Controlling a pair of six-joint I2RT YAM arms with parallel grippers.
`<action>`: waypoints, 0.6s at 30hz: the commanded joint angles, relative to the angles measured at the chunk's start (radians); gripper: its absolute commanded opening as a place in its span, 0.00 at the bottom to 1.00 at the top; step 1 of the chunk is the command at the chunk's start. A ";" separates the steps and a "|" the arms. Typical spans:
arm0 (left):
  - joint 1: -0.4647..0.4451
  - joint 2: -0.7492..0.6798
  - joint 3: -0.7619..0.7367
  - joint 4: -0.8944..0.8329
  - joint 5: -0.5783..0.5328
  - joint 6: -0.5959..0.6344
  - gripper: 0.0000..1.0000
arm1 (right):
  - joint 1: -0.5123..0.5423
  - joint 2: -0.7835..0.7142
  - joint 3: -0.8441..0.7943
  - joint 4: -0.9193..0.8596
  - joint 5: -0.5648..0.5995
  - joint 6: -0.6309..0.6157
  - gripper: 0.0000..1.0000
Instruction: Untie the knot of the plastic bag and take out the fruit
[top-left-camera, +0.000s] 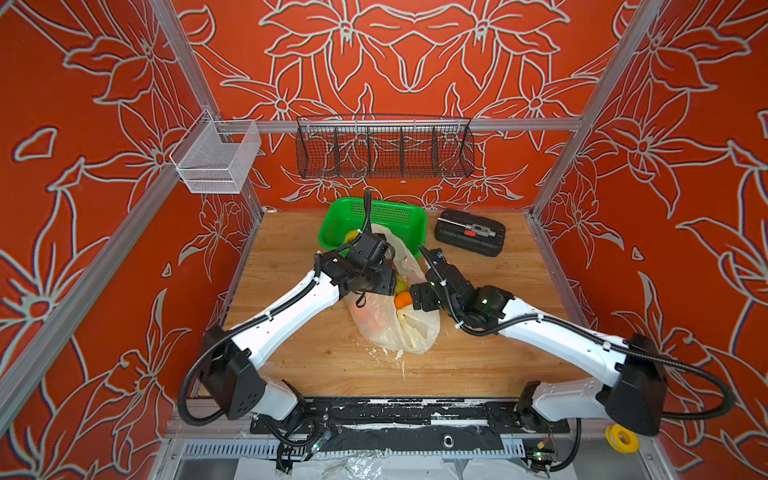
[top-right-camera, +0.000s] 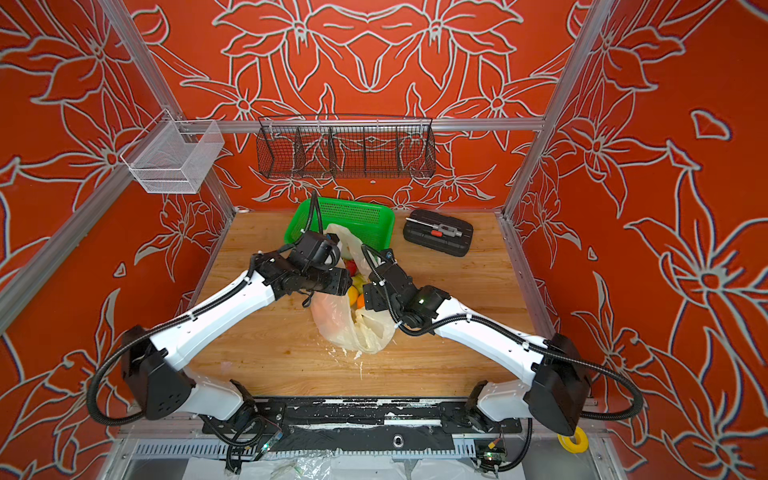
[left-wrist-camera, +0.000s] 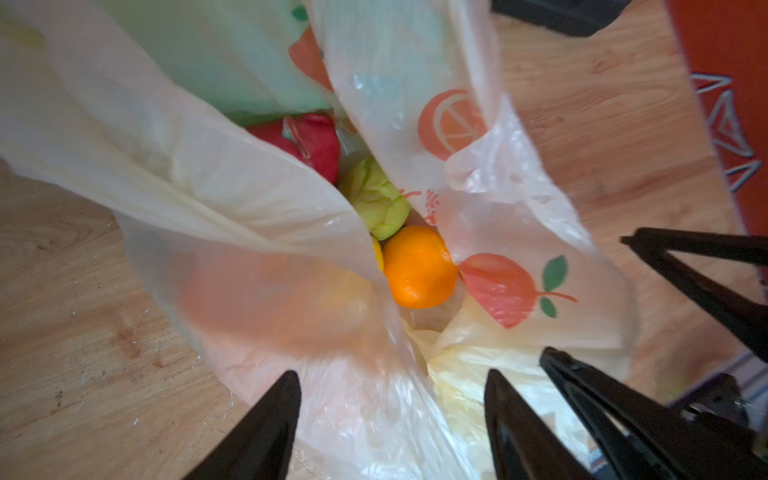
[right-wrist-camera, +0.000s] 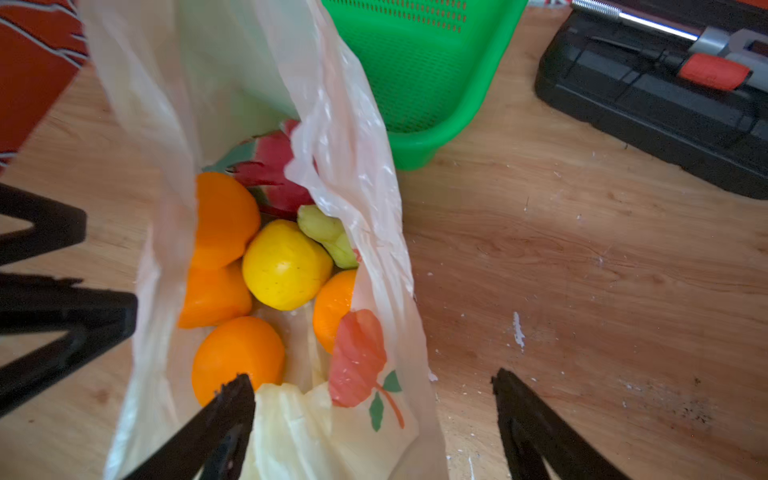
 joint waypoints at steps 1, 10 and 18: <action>-0.002 0.044 0.021 -0.069 -0.023 0.020 0.70 | -0.013 0.016 -0.048 0.017 -0.011 -0.002 0.88; -0.002 -0.063 -0.173 -0.026 -0.116 -0.030 0.35 | -0.017 0.012 -0.217 0.072 -0.071 0.039 0.80; -0.003 -0.274 -0.440 0.001 -0.092 -0.108 0.11 | -0.009 -0.030 -0.357 0.140 -0.167 0.061 0.83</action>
